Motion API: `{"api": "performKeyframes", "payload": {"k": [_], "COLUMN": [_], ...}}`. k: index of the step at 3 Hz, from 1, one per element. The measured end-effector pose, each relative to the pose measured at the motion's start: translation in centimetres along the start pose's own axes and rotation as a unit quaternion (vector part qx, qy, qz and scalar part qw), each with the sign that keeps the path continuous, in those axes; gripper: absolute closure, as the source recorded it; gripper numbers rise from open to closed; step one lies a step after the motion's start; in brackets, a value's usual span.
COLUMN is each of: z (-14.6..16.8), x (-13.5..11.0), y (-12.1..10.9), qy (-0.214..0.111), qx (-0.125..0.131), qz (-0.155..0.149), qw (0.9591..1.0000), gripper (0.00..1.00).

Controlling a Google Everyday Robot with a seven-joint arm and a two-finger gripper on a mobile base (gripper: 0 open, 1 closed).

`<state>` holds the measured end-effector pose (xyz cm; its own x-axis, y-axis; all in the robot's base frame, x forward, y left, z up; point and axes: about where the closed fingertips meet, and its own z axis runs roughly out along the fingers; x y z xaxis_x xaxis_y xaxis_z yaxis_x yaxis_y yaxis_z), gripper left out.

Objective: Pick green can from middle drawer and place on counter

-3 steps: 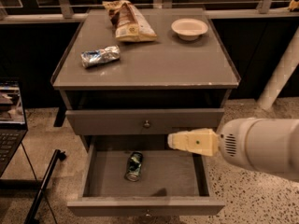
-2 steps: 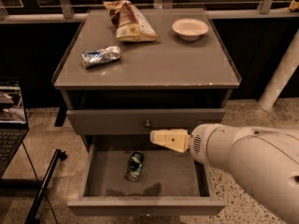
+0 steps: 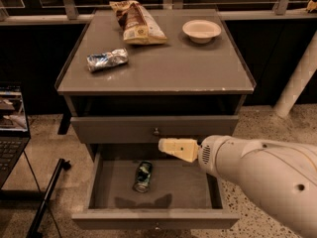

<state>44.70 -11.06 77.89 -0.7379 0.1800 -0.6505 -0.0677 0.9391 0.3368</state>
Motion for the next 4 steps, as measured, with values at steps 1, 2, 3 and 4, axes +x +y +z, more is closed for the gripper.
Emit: {"api": "performKeyframes", "payload": {"k": [1, 2, 3, 4], "z": [3.1, 4.6, 4.6, 7.1], "x": [1.2, 1.8, 1.8, 2.4], "y": [-0.3, -2.0, -2.0, -1.8], "qy": [-0.007, -0.021, -0.021, -0.013], "qx": [-0.013, 0.004, 0.004, -0.024], "qz": [0.028, 0.032, 0.032, 0.044], "qw": [0.9995, 0.9993, 0.9993, 0.9987], "gripper": [0.0, 0.0, 0.0, 0.0]}}
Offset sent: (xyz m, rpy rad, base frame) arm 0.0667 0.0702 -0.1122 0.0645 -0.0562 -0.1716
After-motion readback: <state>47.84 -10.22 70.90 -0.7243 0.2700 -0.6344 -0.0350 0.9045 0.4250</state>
